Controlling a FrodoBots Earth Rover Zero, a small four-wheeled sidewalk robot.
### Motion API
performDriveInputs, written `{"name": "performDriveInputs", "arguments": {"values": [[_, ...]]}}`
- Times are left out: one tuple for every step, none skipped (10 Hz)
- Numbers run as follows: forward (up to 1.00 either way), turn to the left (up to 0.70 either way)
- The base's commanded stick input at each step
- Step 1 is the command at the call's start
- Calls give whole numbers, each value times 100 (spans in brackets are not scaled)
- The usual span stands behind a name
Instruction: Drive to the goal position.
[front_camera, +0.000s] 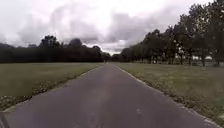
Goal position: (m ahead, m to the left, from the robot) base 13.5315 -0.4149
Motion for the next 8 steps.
{"name": "performDriveInputs", "arguments": {"values": [[70,0],[70,0],[70,0],[70,0],[70,0],[70,0],[70,0],[70,0]]}}
